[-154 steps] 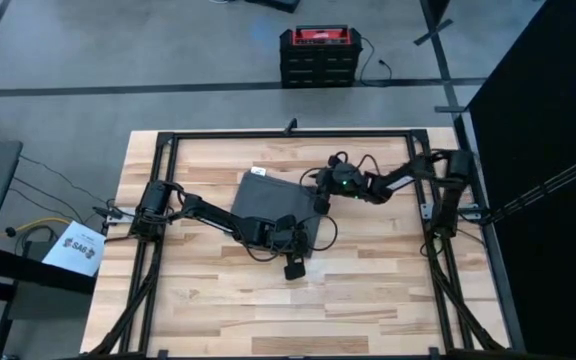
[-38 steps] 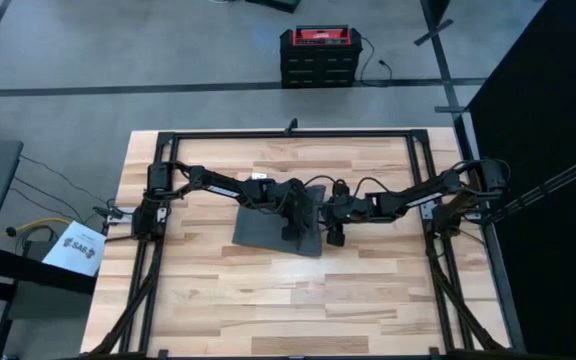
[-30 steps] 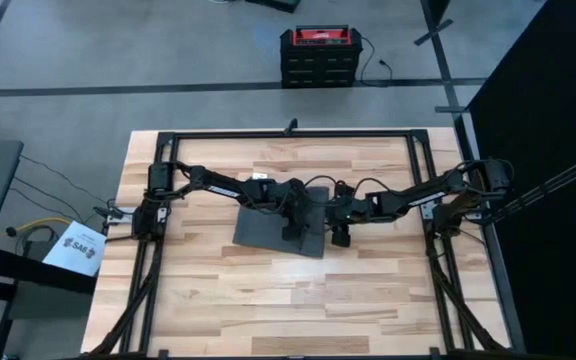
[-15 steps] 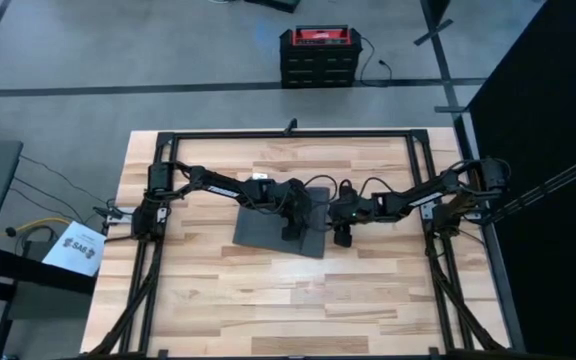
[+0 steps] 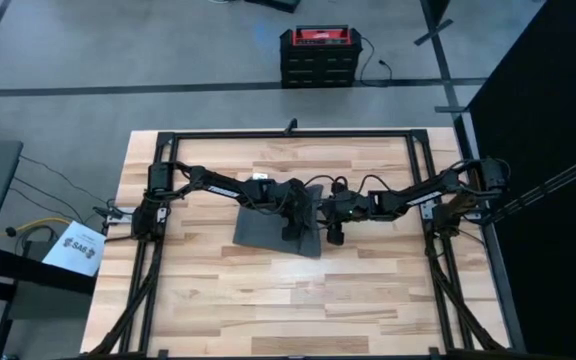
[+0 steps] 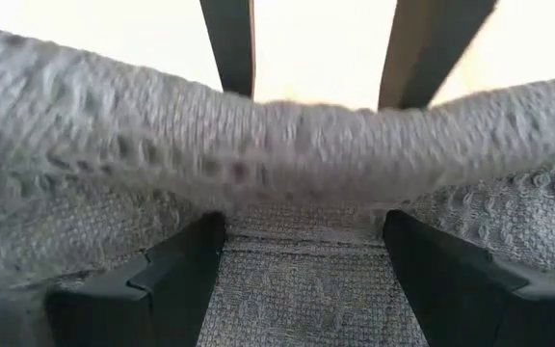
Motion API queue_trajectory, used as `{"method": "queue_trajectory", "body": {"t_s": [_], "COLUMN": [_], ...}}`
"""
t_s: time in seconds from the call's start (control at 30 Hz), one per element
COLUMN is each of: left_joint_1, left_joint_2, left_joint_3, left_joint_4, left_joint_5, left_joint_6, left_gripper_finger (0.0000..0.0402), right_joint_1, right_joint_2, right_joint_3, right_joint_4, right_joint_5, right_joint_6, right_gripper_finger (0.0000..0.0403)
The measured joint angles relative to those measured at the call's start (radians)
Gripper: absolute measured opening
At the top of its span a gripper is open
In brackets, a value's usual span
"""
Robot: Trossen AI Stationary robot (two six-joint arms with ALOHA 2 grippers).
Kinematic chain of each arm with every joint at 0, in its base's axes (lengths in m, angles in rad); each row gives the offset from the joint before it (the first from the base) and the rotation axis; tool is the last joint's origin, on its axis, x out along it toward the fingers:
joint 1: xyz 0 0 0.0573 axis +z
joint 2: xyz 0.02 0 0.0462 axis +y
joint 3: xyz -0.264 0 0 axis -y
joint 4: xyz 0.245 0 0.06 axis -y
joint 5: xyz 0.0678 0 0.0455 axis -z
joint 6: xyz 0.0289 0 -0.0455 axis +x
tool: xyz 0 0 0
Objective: Roll towel
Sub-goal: Roll the gray towel
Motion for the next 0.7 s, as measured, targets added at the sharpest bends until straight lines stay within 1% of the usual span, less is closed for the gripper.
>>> {"method": "queue_trajectory", "body": {"t_s": [0.17, 0.4, 0.7], "left_joint_1": [0.000, 0.000, 0.000], "left_joint_2": [0.000, 0.000, -0.004], "left_joint_3": [0.000, 0.000, 0.000], "left_joint_4": [0.000, -0.001, -0.007], "left_joint_5": [0.000, -0.001, -0.002], "left_joint_6": [-0.001, -0.005, -0.011], "left_gripper_finger": [0.0279, 0.0279, 0.0279], "right_joint_1": [-0.003, -0.016, -0.038], "right_joint_2": [0.005, 0.112, 0.126], "right_joint_3": [0.007, 0.009, 0.021], "right_joint_4": [0.013, 0.144, 0.170], "right_joint_5": [-0.005, -0.014, -0.020], "right_joint_6": [-0.002, -0.005, -0.001], "right_gripper_finger": [0.0171, 0.0171, 0.0171]}}
